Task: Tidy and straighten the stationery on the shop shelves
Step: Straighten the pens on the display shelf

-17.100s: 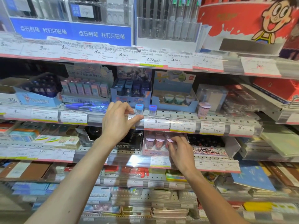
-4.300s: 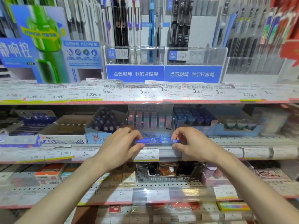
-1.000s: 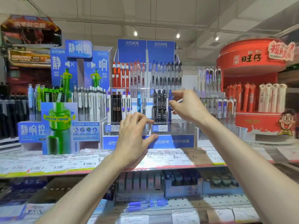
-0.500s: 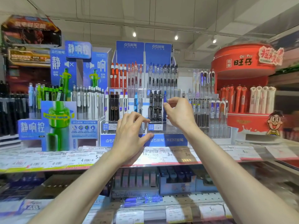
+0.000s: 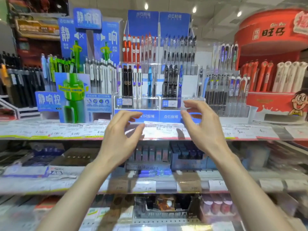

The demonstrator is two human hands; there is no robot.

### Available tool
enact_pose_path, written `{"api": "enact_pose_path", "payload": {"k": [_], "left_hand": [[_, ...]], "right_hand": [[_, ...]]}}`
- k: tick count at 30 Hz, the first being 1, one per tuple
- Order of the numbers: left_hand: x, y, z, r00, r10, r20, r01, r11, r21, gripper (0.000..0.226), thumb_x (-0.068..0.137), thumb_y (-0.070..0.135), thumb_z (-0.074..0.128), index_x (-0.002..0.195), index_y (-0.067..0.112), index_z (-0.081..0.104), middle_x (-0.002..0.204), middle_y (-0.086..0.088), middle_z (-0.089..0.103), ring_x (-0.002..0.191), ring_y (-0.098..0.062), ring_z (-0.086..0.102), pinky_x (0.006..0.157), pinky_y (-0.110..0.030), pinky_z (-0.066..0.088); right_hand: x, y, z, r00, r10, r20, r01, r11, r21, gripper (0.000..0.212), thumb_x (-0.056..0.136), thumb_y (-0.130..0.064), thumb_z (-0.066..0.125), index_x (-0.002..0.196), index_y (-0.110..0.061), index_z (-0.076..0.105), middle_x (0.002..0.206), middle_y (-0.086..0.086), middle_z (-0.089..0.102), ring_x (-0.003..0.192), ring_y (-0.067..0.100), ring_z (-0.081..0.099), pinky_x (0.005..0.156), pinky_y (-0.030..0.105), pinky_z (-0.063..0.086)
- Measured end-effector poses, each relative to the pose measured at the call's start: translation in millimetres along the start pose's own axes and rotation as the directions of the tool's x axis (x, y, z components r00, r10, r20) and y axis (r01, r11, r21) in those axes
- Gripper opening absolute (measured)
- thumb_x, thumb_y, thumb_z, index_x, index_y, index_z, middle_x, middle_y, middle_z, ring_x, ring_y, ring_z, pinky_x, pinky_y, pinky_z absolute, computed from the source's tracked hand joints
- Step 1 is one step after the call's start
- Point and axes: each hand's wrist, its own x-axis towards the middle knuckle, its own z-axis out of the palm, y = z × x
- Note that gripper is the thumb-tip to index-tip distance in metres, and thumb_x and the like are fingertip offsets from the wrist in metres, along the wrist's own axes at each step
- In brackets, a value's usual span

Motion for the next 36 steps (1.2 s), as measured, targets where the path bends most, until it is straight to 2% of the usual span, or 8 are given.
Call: {"api": "enact_pose_path", "payload": {"k": [2, 7, 11, 14, 18, 26, 31, 36], "left_hand": [[-23, 2, -6, 0.999, -0.025, -0.036, 0.024, 0.999, -0.038, 0.019, 0.09, 0.017, 0.069, 0.109, 0.019, 0.067, 0.102, 0.008, 0.062, 0.098, -0.008, 0.062, 0.083, -0.013, 0.045], [-81, -14, -7, 0.989, -0.144, -0.015, 0.142, 0.986, -0.085, 0.016, 0.092, 0.017, 0.067, 0.107, 0.021, 0.066, 0.099, 0.008, 0.065, 0.093, -0.012, 0.064, 0.08, -0.024, 0.05], [-124, -38, 8, 0.957, -0.286, 0.052, 0.289, 0.956, -0.05, 0.016, 0.089, 0.03, 0.062, 0.105, 0.029, 0.065, 0.096, 0.012, 0.064, 0.087, -0.012, 0.063, 0.077, -0.032, 0.052], [-145, -54, 17, 0.928, -0.358, 0.105, 0.359, 0.933, 0.01, 0.017, 0.087, 0.034, 0.062, 0.104, 0.032, 0.065, 0.096, 0.014, 0.063, 0.084, -0.009, 0.063, 0.077, -0.03, 0.051], [-149, -71, 25, 0.928, -0.313, 0.199, 0.284, 0.945, 0.164, 0.023, 0.088, 0.038, 0.059, 0.109, 0.03, 0.064, 0.099, 0.02, 0.058, 0.094, -0.001, 0.057, 0.082, -0.023, 0.045], [-121, -80, 47, 0.897, -0.219, 0.384, 0.076, 0.932, 0.355, 0.026, 0.093, 0.038, 0.057, 0.114, 0.024, 0.063, 0.106, 0.014, 0.051, 0.104, -0.006, 0.046, 0.08, -0.029, 0.048], [-105, -79, 59, 0.822, -0.321, 0.47, 0.088, 0.887, 0.453, 0.033, 0.096, 0.049, 0.05, 0.122, 0.032, 0.06, 0.114, 0.015, 0.056, 0.114, -0.007, 0.047, 0.079, -0.029, 0.042], [-100, -80, 60, 0.783, -0.371, 0.499, 0.12, 0.877, 0.465, 0.03, 0.096, 0.049, 0.05, 0.118, 0.034, 0.063, 0.111, 0.014, 0.057, 0.112, -0.009, 0.048, 0.081, -0.03, 0.042]], "right_hand": [[-23, 4, 1, 1.0, -0.005, -0.007, 0.005, 0.998, 0.063, 0.021, 0.096, -0.026, 0.062, 0.117, -0.024, 0.065, 0.111, -0.01, 0.064, 0.1, 0.005, 0.063, 0.086, 0.02, 0.052], [-78, 23, 6, 1.0, 0.007, 0.005, -0.008, 0.994, 0.108, 0.015, 0.095, -0.02, 0.064, 0.109, -0.023, 0.068, 0.102, -0.012, 0.067, 0.092, 0.003, 0.063, 0.08, 0.016, 0.049], [-123, 62, 19, 0.987, 0.138, 0.079, -0.142, 0.988, 0.057, 0.017, 0.094, -0.02, 0.065, 0.107, -0.03, 0.068, 0.101, -0.017, 0.068, 0.09, 0.002, 0.063, 0.078, 0.011, 0.046], [-143, 93, 25, 0.959, 0.253, 0.126, -0.255, 0.967, -0.005, 0.018, 0.092, -0.021, 0.067, 0.103, -0.035, 0.067, 0.095, -0.015, 0.07, 0.081, 0.003, 0.063, 0.073, 0.02, 0.052], [-146, 115, 28, 0.954, 0.258, 0.153, -0.238, 0.962, -0.136, 0.012, 0.091, -0.022, 0.068, 0.101, -0.029, 0.069, 0.089, -0.013, 0.068, 0.078, 0.004, 0.063, 0.073, 0.038, 0.054], [-112, 124, 53, 0.917, 0.129, 0.377, -0.01, 0.953, -0.302, 0.01, 0.094, -0.03, 0.062, 0.1, -0.025, 0.069, 0.091, -0.015, 0.058, 0.09, 0.009, 0.051, 0.077, 0.025, 0.037], [-96, 118, 74, 0.833, 0.142, 0.534, 0.043, 0.947, -0.318, 0.016, 0.093, -0.04, 0.058, 0.1, -0.03, 0.068, 0.094, -0.013, 0.063, 0.095, 0.012, 0.056, 0.085, 0.031, 0.044], [-85, 113, 81, 0.752, 0.221, 0.621, 0.004, 0.94, -0.34, 0.019, 0.093, -0.045, 0.059, 0.102, -0.03, 0.066, 0.095, -0.009, 0.063, 0.094, 0.012, 0.054, 0.079, 0.029, 0.04]]}}
